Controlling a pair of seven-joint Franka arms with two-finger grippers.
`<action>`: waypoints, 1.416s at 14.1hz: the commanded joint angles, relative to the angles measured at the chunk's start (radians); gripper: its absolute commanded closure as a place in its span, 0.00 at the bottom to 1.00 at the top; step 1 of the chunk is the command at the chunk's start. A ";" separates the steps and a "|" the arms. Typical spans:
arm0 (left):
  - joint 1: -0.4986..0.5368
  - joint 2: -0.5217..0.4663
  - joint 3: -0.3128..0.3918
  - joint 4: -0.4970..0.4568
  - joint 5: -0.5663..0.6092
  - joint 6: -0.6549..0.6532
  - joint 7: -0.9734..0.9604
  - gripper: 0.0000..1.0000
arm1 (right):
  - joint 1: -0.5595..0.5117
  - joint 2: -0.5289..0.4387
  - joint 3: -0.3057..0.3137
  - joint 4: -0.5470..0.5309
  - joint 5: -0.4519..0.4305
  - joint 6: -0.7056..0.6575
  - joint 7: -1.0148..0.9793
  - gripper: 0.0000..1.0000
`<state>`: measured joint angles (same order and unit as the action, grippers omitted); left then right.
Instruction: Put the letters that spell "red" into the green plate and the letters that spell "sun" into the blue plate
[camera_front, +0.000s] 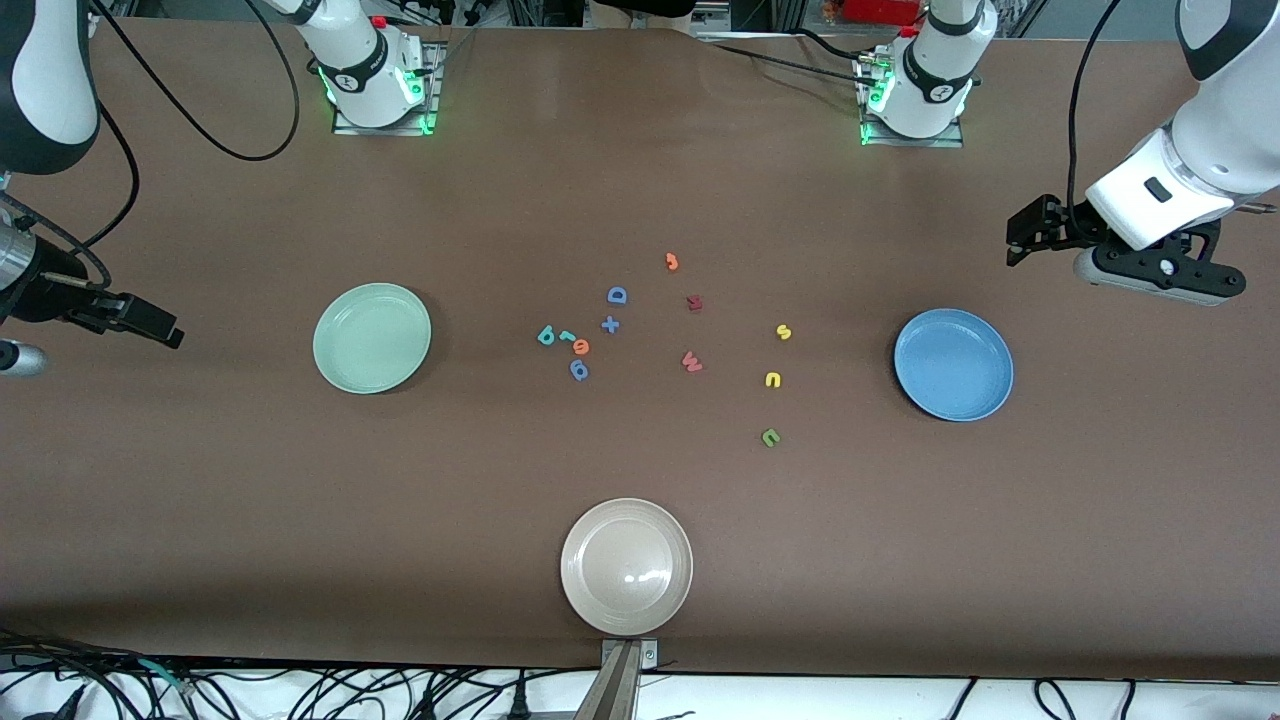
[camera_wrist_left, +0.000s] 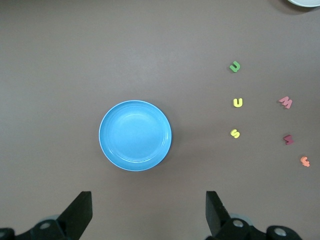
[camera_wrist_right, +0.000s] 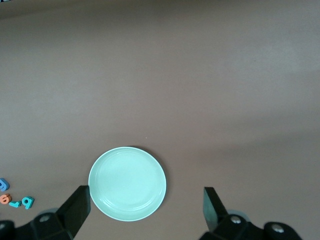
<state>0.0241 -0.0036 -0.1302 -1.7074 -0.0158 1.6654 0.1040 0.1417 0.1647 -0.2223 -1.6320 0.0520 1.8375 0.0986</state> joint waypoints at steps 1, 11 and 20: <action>-0.001 0.016 -0.003 0.035 0.026 -0.026 -0.010 0.00 | 0.002 -0.005 0.003 0.004 -0.009 0.000 -0.003 0.00; -0.001 0.016 -0.003 0.035 0.025 -0.026 -0.009 0.00 | 0.001 -0.004 0.000 -0.005 -0.003 0.000 0.012 0.00; 0.000 0.016 -0.002 0.035 0.025 -0.024 -0.009 0.00 | 0.001 -0.004 0.000 -0.006 0.005 0.002 0.013 0.00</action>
<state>0.0243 -0.0036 -0.1302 -1.7073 -0.0158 1.6654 0.1040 0.1434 0.1663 -0.2229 -1.6335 0.0530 1.8374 0.1025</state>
